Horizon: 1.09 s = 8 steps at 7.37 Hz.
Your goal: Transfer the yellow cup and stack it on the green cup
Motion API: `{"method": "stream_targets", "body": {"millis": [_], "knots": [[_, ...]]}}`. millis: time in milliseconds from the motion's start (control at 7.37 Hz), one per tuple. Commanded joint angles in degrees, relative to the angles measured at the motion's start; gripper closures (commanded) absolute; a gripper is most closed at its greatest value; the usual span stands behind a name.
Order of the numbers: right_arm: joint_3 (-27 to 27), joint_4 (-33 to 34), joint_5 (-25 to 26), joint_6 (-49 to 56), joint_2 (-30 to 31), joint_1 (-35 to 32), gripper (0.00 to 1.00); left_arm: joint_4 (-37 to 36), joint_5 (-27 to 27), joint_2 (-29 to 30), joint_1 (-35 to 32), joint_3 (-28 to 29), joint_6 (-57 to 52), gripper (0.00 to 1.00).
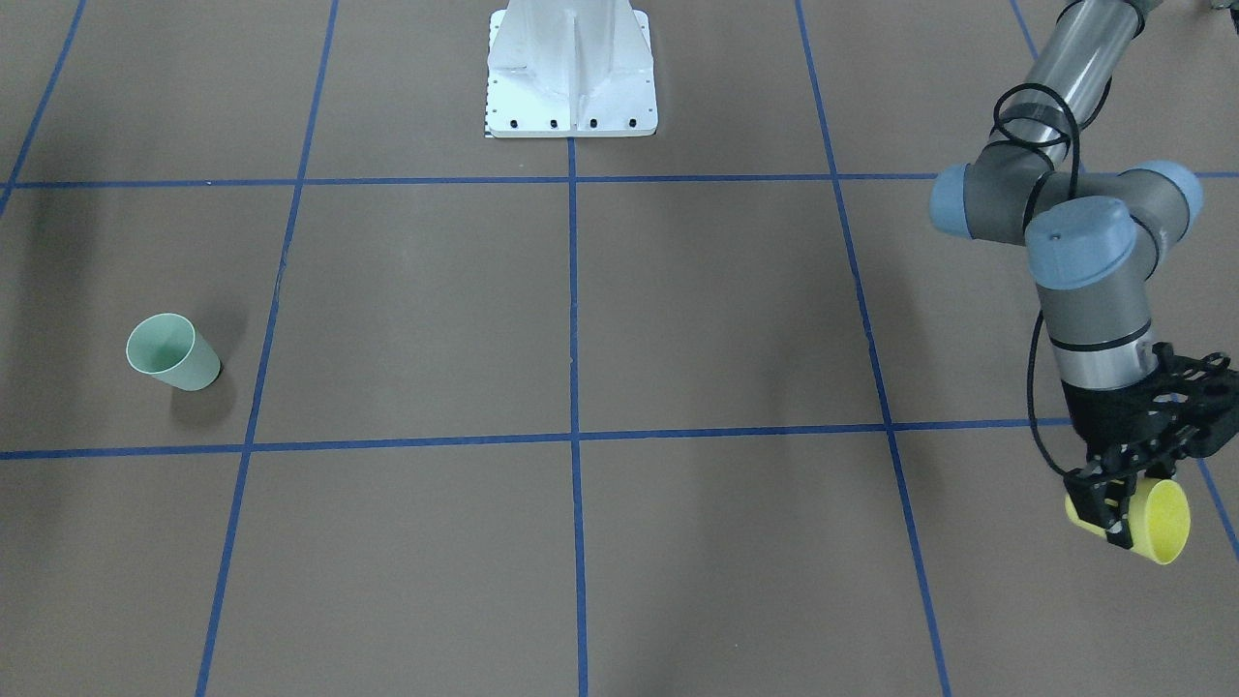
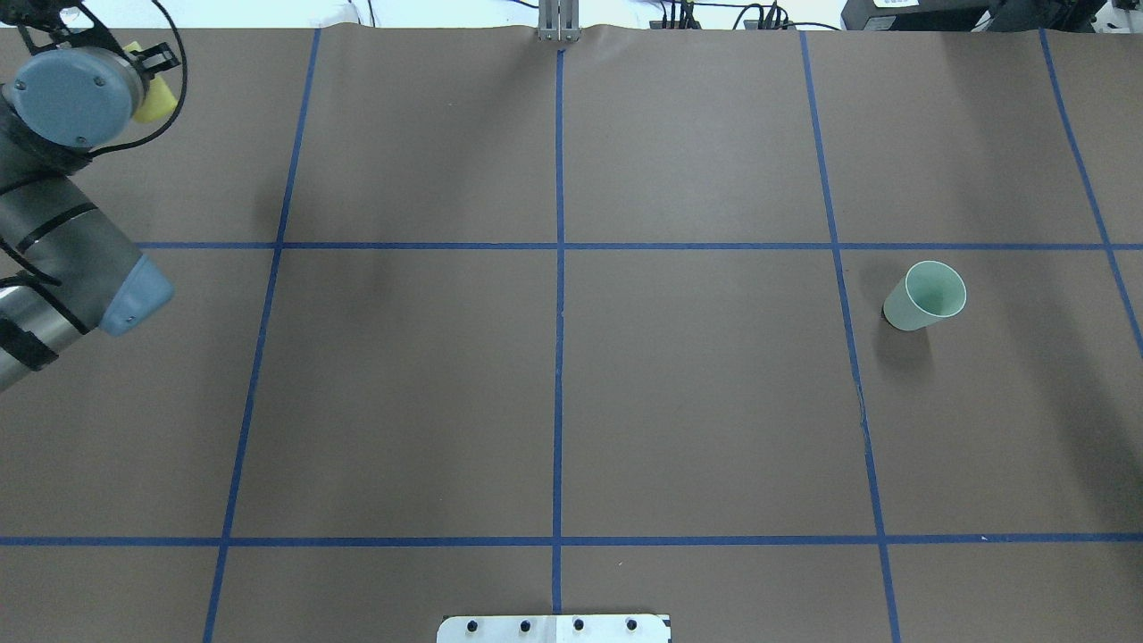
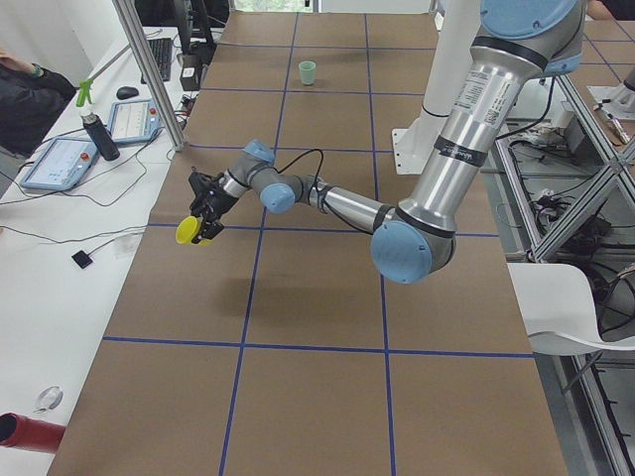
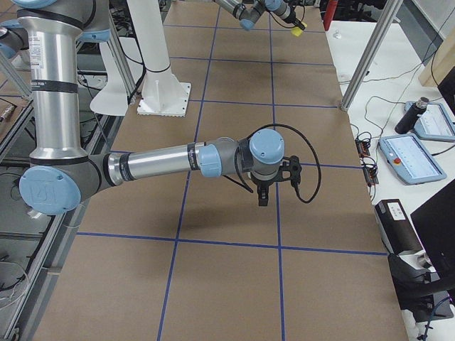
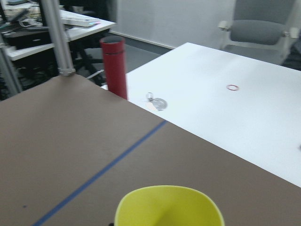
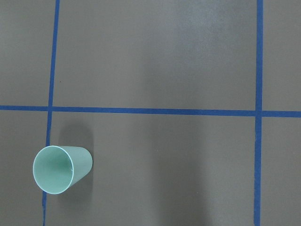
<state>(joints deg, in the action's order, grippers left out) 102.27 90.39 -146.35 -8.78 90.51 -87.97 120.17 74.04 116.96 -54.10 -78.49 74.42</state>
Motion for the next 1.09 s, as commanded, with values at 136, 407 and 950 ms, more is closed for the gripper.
{"method": "stream_targets", "body": {"millis": [136, 407, 950], "knots": [[-0.4, 0.1, 0.2, 0.0, -1.4, 0.1, 0.0, 11.4, 5.8, 7.6, 2.8, 3.7, -5.9, 1.0], [-1.9, 0.4, -0.1, -2.0, -3.2, 0.1, 0.0, 21.8, 12.9, 8.6, 3.4, 1.9, -18.5, 1.0], [-2.6, -0.4, -0.3, -6.5, -7.2, 3.7, 0.01, 31.1, 27.1, 7.8, 6.8, -4.0, -34.9, 1.0]]}}
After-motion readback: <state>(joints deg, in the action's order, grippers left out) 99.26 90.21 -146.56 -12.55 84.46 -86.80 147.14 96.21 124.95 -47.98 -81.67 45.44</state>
